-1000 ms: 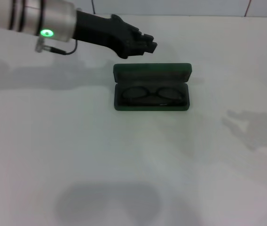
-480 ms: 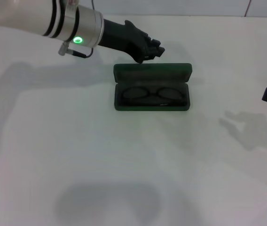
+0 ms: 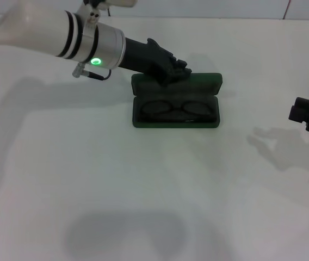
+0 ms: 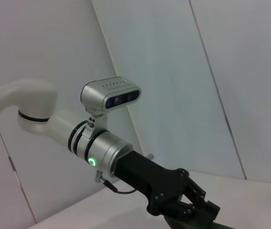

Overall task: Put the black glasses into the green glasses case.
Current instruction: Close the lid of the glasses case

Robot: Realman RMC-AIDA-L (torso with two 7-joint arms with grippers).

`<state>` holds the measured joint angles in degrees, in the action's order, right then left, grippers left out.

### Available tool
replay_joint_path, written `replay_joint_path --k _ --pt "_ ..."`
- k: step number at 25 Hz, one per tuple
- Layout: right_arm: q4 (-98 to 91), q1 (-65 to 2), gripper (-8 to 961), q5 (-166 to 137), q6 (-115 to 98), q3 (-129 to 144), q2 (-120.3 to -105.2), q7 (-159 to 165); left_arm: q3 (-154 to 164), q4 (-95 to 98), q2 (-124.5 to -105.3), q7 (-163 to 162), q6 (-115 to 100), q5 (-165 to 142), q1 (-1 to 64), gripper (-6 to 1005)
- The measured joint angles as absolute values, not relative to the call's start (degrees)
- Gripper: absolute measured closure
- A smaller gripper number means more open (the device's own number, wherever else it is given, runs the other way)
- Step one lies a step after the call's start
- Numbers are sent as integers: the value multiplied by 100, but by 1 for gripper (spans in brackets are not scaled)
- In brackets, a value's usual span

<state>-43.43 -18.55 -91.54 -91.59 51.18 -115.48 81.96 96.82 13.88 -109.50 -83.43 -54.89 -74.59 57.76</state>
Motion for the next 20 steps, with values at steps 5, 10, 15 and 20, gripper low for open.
replay_joint_path --k 5,10,15,20 --pt "-4294 -1855 718 -9160 -9126 5112 -11552 8159 9696 1370 -10996 -8428 -5470 -7472 5775 813" --pt "-4288 -1838 715 -9160 -9121 5081 -11561 8127 9680 1392 -11000 -8651 -5529 -7663 5744 816" --pt "-4288 -1824 711 -9134 -9121 5075 -11565 8125 9690 1394 -11025 -8726 -5663 -7671 5633 824" --pt "-4289 -1849 707 -9124 -9129 5071 -11569 8122 9677 1478 -11079 -8732 -5860 -7720 5424 849"
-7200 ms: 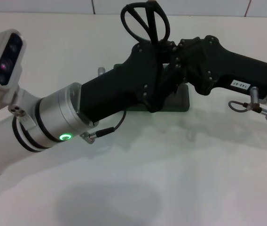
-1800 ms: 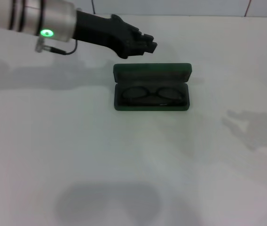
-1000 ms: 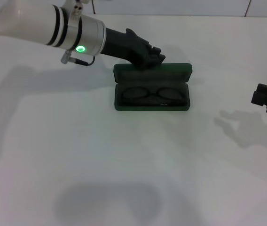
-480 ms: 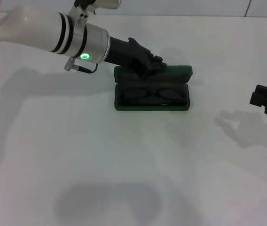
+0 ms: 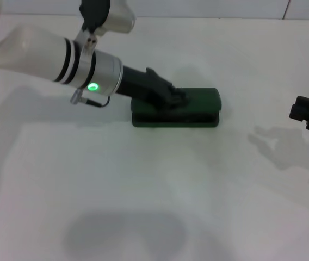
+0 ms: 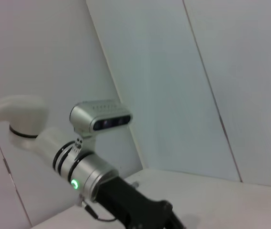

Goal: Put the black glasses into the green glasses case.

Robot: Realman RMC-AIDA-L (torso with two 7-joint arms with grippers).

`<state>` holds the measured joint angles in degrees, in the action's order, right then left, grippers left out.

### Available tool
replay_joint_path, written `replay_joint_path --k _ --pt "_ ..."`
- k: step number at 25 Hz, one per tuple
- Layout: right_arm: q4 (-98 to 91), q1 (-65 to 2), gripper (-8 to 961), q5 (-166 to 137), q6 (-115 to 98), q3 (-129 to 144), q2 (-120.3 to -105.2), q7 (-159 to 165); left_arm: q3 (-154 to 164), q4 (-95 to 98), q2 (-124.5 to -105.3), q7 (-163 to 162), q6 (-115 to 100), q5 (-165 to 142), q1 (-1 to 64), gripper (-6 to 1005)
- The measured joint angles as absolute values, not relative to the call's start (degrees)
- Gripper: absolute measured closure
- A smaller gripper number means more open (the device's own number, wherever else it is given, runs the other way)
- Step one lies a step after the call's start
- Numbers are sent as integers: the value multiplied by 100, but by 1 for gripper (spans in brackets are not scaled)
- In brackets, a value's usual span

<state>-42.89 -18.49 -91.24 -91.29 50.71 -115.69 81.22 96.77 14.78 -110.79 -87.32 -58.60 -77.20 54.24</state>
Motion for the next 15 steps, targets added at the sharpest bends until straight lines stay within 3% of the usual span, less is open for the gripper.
replay_joint_path --k 9,15 --pt "-4318 -1791 699 -9119 -9252 5057 -11540 8120 9486 2495 -11203 -8710 -6273 -7699 4830 898" --pt "-4343 -1791 695 -9026 -9646 5076 -11559 7731 7947 4306 -11193 -8547 -8118 -7671 3362 908"
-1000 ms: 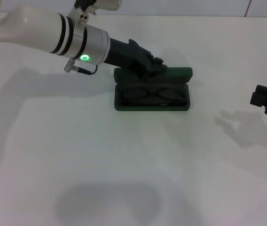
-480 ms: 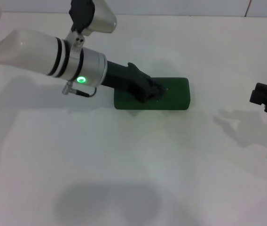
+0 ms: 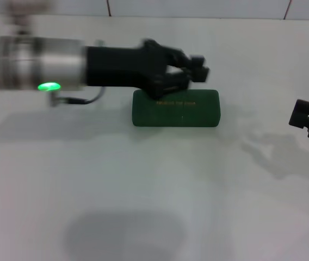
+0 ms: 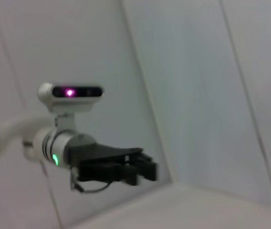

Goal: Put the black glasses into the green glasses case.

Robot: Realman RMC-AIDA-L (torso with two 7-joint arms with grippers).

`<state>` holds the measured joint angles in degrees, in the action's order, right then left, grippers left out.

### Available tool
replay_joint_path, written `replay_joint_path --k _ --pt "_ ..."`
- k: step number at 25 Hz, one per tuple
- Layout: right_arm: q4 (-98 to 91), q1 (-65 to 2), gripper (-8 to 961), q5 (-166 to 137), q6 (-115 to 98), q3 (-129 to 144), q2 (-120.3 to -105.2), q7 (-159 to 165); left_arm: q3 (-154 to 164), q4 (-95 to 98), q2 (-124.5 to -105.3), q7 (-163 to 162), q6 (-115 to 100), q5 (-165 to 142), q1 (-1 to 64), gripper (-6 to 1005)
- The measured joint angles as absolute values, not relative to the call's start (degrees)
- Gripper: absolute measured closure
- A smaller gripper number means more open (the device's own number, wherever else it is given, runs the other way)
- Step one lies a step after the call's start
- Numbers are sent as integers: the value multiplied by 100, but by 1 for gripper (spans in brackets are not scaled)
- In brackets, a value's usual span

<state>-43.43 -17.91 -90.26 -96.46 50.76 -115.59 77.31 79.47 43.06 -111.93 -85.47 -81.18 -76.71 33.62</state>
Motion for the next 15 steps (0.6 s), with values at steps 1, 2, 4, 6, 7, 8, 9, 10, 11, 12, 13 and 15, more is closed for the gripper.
replay_joint_path --k 1,2,4,6,7,8,9,10,11,12,13,15 --pt "-4343 -1790 694 -8930 -9785 5078 -11567 7666 7619 4388 -11213 -8378 -8625 -7610 3172 908" --pt "-4337 -1792 693 -8818 -9914 5086 -11573 7610 7316 4441 -11226 -8163 -9168 -7523 3014 908" --pt "-4234 -1848 691 -8410 -10225 5179 -11587 7541 6763 4445 -11236 -7669 -10362 -7450 2704 850" --pt "-4159 -1938 690 -8061 -10437 5403 -11594 7528 6420 4443 -11209 -7468 -11100 -7469 2456 793" --pt "-4164 -1979 689 -7927 -10499 5546 -11595 7541 6325 4438 -11183 -7408 -11350 -7489 2327 764" --pt "-4203 -2012 650 -7832 -10519 5712 -11596 7566 6288 4410 -11169 -7341 -11455 -7520 2254 685" --pt "-4275 -2050 611 -7749 -10527 5869 -11596 7614 6279 4365 -11153 -7264 -11448 -7573 2191 606" --pt "-4363 -2114 571 -7690 -10518 6051 -11596 7693 6254 4293 -11142 -7158 -11427 -7660 2138 527" --pt "-4405 -2173 532 -7675 -10500 6162 -11594 7758 6233 4216 -11140 -7051 -11392 -7795 2104 495" --pt "-4432 -2241 493 -7668 -10472 6261 -11592 7834 6188 4131 -11140 -6965 -11361 -7928 2096 463" --pt "-4447 -2323 454 -7672 -10436 6374 -11590 7910 6119 4025 -11147 -6879 -11331 -8087 2098 432" --pt "-4451 -2468 375 -7696 -10308 6623 -11581 8052 5936 3797 -11177 -6736 -11287 -8396 2154 368"
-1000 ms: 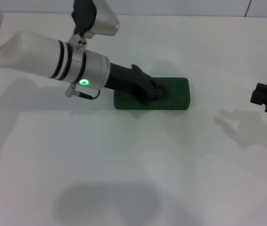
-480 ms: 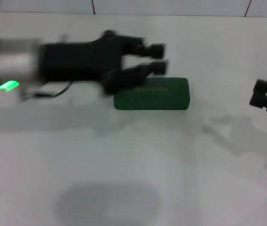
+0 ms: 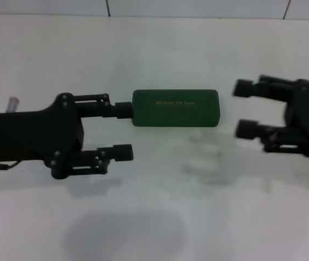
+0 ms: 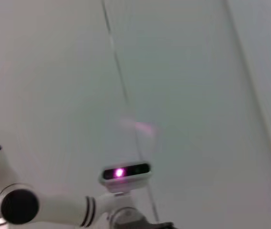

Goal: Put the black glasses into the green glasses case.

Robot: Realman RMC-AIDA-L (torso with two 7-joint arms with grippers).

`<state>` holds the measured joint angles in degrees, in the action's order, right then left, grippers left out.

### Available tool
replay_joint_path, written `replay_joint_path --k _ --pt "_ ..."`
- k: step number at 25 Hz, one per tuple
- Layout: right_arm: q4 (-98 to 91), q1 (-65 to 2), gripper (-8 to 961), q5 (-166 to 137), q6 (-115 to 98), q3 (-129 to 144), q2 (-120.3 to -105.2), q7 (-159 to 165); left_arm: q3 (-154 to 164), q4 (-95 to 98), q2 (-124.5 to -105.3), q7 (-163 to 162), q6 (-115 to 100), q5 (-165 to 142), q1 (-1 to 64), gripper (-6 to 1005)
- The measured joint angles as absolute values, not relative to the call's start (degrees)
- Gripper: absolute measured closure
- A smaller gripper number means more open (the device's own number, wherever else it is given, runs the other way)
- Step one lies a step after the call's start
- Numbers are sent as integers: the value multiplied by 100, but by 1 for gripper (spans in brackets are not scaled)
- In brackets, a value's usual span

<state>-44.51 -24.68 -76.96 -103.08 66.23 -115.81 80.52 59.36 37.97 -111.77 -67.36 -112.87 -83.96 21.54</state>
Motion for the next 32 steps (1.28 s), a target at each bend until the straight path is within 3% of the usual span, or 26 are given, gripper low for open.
replay_joint_path --k 3,8,32 --pt "-4451 -2598 256 -7710 -10064 7005 -11568 8160 5741 3508 -11197 -6564 -11235 -8733 2262 367" --pt "-4455 -2655 202 -7839 -9958 7302 -11562 8181 5714 3406 -11156 -6550 -11183 -8807 2281 364" --pt "-4664 -2539 203 -7999 -10009 7348 -11558 8306 5704 3392 -11153 -6595 -11137 -8814 2246 363"
